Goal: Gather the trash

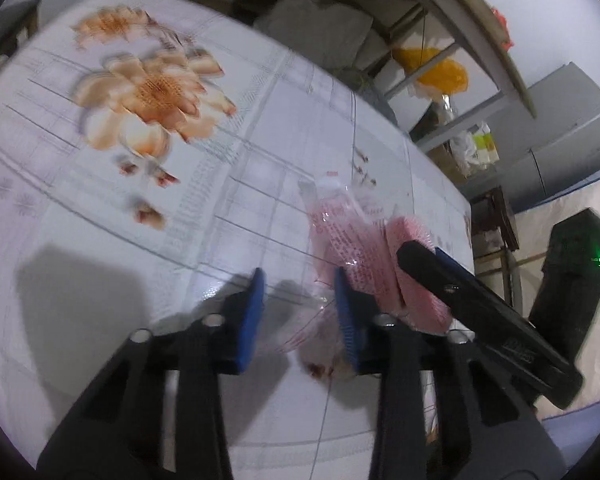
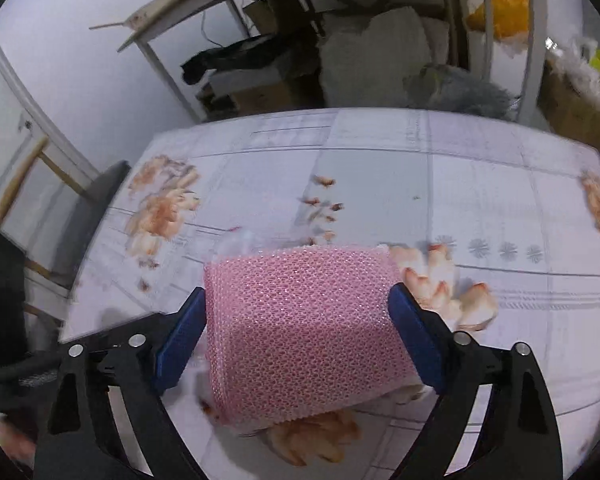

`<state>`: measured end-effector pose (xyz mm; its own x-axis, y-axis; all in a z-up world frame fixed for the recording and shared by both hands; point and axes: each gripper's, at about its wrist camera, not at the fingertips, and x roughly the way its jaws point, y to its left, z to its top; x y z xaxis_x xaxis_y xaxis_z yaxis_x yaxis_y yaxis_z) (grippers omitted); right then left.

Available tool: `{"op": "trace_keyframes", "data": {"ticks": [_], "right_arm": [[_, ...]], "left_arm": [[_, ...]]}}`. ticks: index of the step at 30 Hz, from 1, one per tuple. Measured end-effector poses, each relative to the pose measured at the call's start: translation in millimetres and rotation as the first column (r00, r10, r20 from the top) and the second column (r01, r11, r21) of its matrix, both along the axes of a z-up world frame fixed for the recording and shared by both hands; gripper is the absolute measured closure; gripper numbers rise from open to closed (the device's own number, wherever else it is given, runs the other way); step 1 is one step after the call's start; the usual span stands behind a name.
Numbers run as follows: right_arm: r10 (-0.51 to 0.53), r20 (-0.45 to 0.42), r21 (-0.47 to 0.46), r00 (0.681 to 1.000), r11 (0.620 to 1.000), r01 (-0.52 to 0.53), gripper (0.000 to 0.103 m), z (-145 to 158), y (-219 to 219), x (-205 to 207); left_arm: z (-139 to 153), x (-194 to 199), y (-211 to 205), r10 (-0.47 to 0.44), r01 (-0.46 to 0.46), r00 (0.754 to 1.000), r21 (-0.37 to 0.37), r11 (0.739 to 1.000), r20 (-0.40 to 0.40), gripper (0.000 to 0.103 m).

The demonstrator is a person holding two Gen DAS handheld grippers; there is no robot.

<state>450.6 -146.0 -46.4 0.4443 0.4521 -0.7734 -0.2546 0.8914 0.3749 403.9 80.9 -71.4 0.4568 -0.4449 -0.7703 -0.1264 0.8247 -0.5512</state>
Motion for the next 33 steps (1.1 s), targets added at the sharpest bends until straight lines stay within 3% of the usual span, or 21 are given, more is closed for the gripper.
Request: {"op": "trace_keyframes", "data": {"ticks": [4,7,15,21,23,27,33], "right_arm": [[0.015,-0.012,0.014,1.000,1.000,-0.015,0.021,0,-1,-7],[0.019,-0.035,0.052,0.999,0.999,-0.017,0.021,0,-3,-14],[0.045,-0.071,0.116,0.996,0.993,-0.036,0.022,-1,0,-77],[0.042,-0.104,0.184,0.994,0.983,-0.023,0.023,1,-5,-159],[0.026,-0.101,0.191,0.995,0.982,-0.007,0.024,3,-9,-186],[-0.055,-0.053,0.147,0.997,0.987,0.063,0.030,13,-23,-231],[-0.173,-0.008,0.006,0.985,0.985,0.173,0.031,21,-46,-255]], "left_arm": [[-7,5,-15,-0.043,0.043,0.999,0.013,0.999,-0.002,0.096],[-10,-1,-24,-0.076,0.076,0.997,0.014,0.997,-0.005,0.101],[-11,-61,-29,-0.193,0.193,0.981,-0.019,0.981,-0.020,0.102],[-8,-140,-25,-0.294,0.292,0.955,-0.046,0.955,-0.042,0.102],[-8,-172,-27,-0.331,0.331,0.942,-0.022,0.943,-0.049,0.102],[-5,-215,-28,-0.362,0.363,0.931,0.036,0.931,-0.038,0.102],[4,-230,-13,-0.334,0.331,0.942,0.140,0.933,0.005,0.098]]}}
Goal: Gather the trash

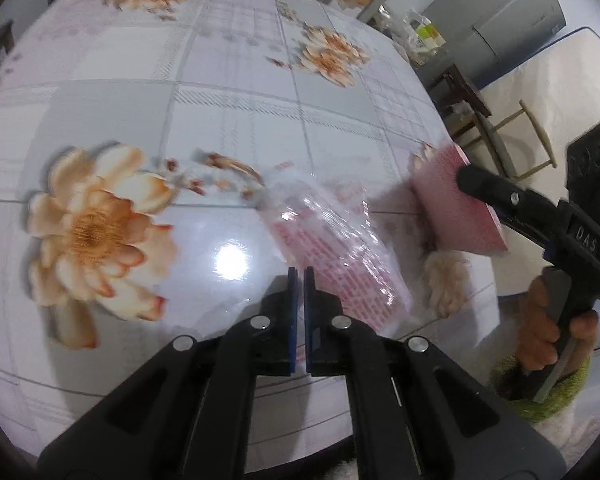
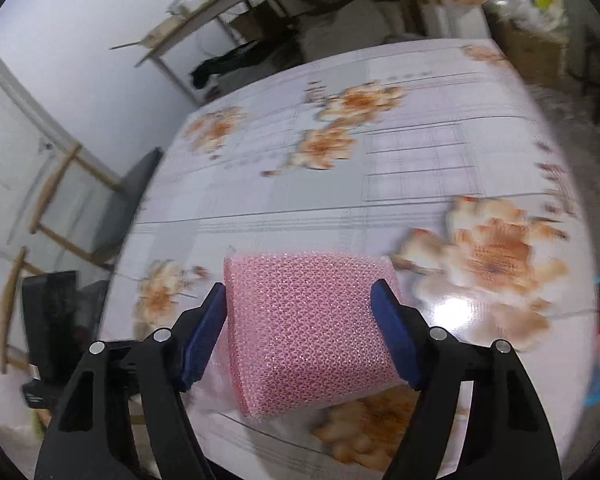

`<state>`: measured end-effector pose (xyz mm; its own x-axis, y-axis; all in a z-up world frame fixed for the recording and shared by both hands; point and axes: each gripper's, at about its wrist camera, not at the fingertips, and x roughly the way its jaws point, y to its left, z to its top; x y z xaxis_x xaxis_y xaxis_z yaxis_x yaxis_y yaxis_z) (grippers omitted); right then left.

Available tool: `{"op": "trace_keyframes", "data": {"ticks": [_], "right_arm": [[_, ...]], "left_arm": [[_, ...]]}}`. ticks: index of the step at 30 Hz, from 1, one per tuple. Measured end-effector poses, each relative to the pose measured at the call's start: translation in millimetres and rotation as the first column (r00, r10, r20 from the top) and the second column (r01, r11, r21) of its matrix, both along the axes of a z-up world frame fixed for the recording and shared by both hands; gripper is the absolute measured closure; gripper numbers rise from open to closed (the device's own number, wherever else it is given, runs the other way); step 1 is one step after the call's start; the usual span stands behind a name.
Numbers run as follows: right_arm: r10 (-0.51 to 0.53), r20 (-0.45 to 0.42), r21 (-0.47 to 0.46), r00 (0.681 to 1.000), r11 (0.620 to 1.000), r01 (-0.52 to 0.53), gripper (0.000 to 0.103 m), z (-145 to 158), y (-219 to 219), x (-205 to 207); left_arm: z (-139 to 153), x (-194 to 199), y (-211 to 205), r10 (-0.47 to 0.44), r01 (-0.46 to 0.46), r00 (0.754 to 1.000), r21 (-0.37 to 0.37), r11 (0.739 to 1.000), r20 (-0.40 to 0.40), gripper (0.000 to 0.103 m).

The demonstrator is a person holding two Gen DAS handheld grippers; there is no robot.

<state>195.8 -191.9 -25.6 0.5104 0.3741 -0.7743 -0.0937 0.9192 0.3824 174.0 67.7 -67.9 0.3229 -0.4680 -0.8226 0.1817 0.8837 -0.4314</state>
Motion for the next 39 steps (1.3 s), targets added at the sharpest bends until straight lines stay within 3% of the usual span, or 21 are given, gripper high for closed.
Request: {"op": "trace_keyframes", "data": {"ticks": [2,4,7,13,19,23,29,31,33,39], "right_arm": [[-0.020,0.008,-0.054,1.000,0.998,0.021,0.031,0,-2,-6],[-0.026,0.011,-0.100,1.000,0.995,0.027,0.031,-1,-3,-13],[-0.029,0.024,-0.118,0.999,0.993,0.031,0.029,2,-6,-23],[-0.087,0.061,-0.025,0.994,0.996,0.089,0.022,15,-27,-43],[-0.165,0.003,0.066,0.986,0.984,0.164,0.022,14,-50,-53],[-0.185,-0.110,0.156,0.977,0.967,0.201,0.022,-2,-62,-58],[-0.181,-0.236,0.238,0.955,0.942,0.237,0.022,-32,-62,-52],[-0.189,-0.257,0.233,0.948,0.940,0.250,0.022,-39,-59,-44],[-0.190,-0.265,0.231,0.945,0.939,0.254,0.022,-42,-56,-36],[-0.189,-0.262,0.191,0.947,0.951,0.242,0.022,-45,-46,-12]], "left_arm": [[9,-2,7,0.023,-0.024,0.999,0.019,1.000,0.040,0.085],[18,-5,13,0.048,-0.052,0.995,0.042,0.998,0.083,0.063],[32,-4,17,0.064,-0.069,0.990,0.036,0.997,0.129,0.046],[34,-1,-15,0.001,-0.001,0.997,0.000,1.000,0.074,0.025],[12,12,-50,0.034,-0.036,0.999,0.086,0.996,0.034,0.024],[7,16,-63,0.024,-0.052,0.990,0.197,0.979,0.141,0.027],[5,14,-70,-0.061,-0.013,0.971,0.303,0.953,0.232,0.044],[7,13,-70,-0.081,-0.001,0.966,0.317,0.949,0.246,0.058],[9,15,-69,-0.091,0.017,0.967,0.299,0.954,0.238,0.062],[15,28,-71,-0.091,0.041,0.968,0.209,0.977,0.235,0.066]]}}
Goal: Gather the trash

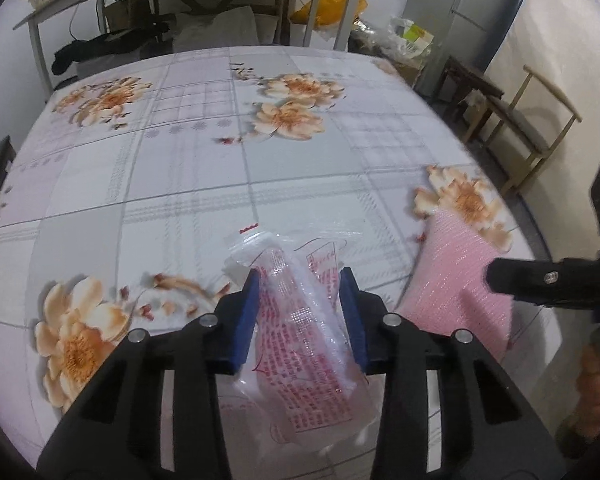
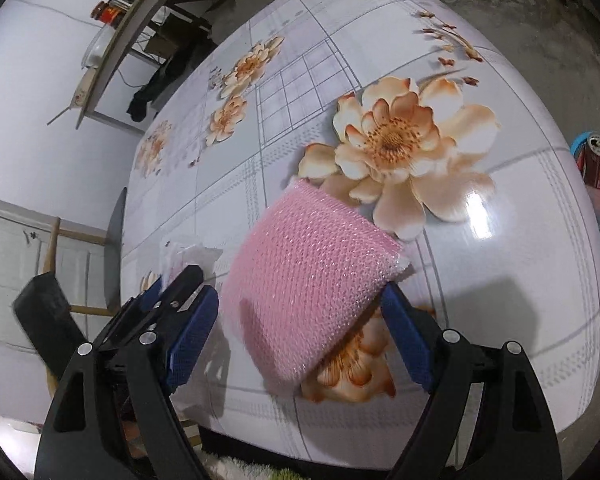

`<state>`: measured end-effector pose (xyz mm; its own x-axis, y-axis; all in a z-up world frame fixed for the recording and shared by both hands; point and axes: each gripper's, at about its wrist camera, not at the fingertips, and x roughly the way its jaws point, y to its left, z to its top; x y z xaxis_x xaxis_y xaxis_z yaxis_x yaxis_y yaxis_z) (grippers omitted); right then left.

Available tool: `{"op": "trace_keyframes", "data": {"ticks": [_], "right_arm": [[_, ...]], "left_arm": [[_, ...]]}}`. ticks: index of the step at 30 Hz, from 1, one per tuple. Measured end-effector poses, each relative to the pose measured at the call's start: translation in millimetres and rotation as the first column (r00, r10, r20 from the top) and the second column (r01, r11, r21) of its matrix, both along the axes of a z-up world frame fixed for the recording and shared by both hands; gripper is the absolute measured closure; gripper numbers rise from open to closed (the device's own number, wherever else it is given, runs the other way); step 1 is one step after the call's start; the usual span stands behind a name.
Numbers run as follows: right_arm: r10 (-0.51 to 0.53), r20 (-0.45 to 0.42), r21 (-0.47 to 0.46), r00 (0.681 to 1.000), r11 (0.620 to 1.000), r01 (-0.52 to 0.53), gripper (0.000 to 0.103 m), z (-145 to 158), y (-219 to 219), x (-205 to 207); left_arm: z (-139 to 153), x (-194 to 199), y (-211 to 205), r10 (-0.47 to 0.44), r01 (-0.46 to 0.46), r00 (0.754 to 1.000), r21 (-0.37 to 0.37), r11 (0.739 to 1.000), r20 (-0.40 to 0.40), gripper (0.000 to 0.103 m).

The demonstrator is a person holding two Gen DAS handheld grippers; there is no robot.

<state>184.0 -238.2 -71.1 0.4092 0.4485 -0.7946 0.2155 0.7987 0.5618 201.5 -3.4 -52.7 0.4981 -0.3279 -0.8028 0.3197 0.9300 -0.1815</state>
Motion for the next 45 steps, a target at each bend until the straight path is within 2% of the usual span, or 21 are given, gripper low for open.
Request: {"op": "trace_keyframes", "data": {"ticks": [5,8,13,17,20,24,28,31,35,38,40,42,45], "right_arm": [[0.023,0.012,-0.075,1.000,0.997,-0.022,0.022,4,10,13],[0.026,0.048,-0.128,0.999,0.992,-0.019,0.022,12,12,12],[0.017,0.069,-0.201,0.997,0.980,-0.003,0.022,20,9,6],[0.040,0.055,-0.247,0.998,0.969,-0.025,0.022,15,22,8],[0.051,0.038,-0.285,0.998,0.958,-0.038,0.022,10,35,10],[0.062,0.043,-0.335,0.997,0.941,-0.044,0.018,9,47,12],[0.049,0.052,-0.363,0.997,0.932,-0.027,0.017,13,47,11],[0.049,0.058,-0.361,0.997,0.932,-0.025,0.017,14,47,10],[0.056,0.053,-0.364,0.997,0.931,-0.033,0.017,13,50,12],[0.055,0.048,-0.361,0.997,0.932,-0.034,0.017,12,52,13],[0.055,0.048,-0.362,0.997,0.932,-0.034,0.017,11,53,15],[0.058,0.048,-0.365,0.997,0.930,-0.037,0.017,11,55,16],[0.075,0.042,-0.374,0.996,0.926,-0.054,0.017,8,59,19]], "left_arm": [[-7,0,-16,-0.060,0.059,0.997,-0.023,0.998,-0.046,0.066],[-6,-7,-17,-0.077,0.074,0.995,-0.046,0.996,-0.057,0.066],[-4,-8,0,-0.013,0.007,0.997,-0.078,0.997,-0.075,0.066],[-3,-5,9,0.033,-0.034,0.999,-0.010,0.999,-0.043,0.064],[-2,-3,13,0.047,-0.047,0.998,0.001,0.999,-0.043,0.059],[7,-5,20,0.061,-0.061,0.998,-0.004,0.998,-0.015,0.038],[17,-10,31,0.075,-0.075,0.997,0.001,0.997,0.008,0.032],[19,-15,33,0.049,-0.049,0.999,0.003,0.999,-0.001,0.032],[8,-19,25,0.005,-0.004,0.999,0.027,1.000,-0.038,0.032],[-1,-20,20,0.005,-0.002,0.999,0.049,0.999,-0.053,0.038],[-6,-19,18,0.013,-0.008,0.998,0.078,0.997,-0.054,0.046],[-7,-18,16,0.021,-0.018,0.999,0.115,0.993,-0.032,0.051],[-8,-18,16,0.022,-0.019,1.000,0.130,0.991,-0.022,0.055]]}}
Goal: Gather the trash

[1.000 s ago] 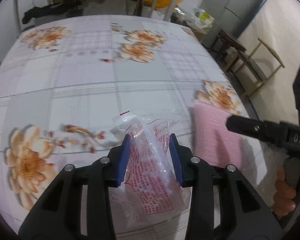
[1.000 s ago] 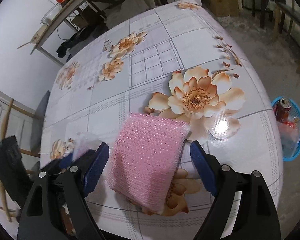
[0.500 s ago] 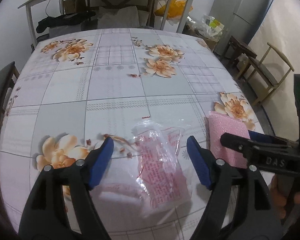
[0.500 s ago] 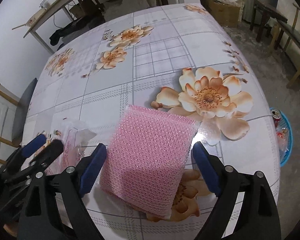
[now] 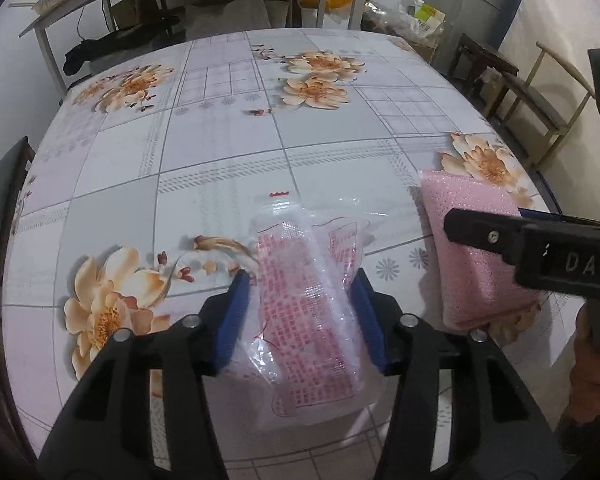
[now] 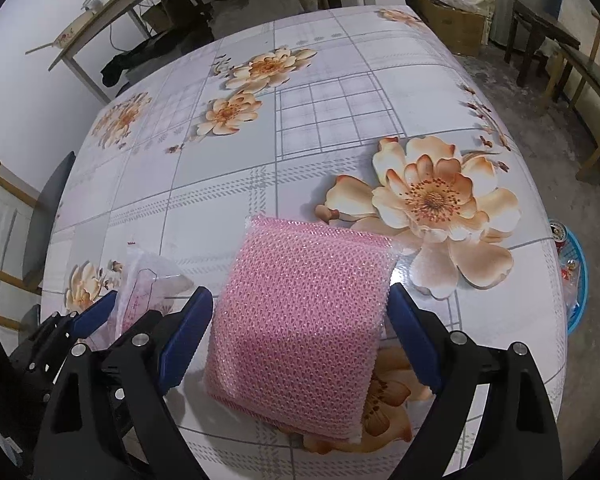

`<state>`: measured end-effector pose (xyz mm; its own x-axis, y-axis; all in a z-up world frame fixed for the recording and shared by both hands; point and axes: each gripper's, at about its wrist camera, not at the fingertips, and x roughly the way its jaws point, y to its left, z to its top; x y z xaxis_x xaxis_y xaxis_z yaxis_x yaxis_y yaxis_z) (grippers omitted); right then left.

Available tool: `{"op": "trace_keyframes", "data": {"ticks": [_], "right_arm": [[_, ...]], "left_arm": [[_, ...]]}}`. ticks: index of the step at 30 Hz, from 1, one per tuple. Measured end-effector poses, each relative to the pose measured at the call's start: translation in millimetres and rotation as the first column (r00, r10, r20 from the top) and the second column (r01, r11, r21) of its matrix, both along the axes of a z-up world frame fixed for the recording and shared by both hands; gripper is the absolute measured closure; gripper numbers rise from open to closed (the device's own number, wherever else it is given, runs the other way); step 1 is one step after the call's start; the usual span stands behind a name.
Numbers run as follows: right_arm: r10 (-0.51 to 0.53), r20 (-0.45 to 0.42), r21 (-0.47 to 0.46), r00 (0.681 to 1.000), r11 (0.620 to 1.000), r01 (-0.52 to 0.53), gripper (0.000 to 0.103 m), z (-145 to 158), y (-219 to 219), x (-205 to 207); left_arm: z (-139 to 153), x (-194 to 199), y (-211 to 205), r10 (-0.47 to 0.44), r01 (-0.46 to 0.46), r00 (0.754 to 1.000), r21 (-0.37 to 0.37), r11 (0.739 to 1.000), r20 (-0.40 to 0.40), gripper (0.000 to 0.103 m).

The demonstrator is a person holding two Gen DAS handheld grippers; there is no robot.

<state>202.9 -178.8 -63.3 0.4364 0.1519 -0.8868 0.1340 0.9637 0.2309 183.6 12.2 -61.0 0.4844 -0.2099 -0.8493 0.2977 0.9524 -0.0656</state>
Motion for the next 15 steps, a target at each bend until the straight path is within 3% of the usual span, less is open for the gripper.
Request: {"op": "trace_keyframes", "data": {"ticks": [6,15], "right_arm": [[0.023,0.011,-0.001,1.000,1.000,-0.023,0.019,-4.0,3.0,-2.5],[0.024,0.025,0.024,0.999,0.999,-0.025,0.023,-0.9,-4.3,-8.3]], "left_arm": [[5.0,-0.5,0.4,0.010,-0.010,1.000,0.023,1.000,0.024,0.071],[7.4,-0.2,3.1,0.029,-0.029,0.999,0.030,0.999,0.022,0.077]]}}
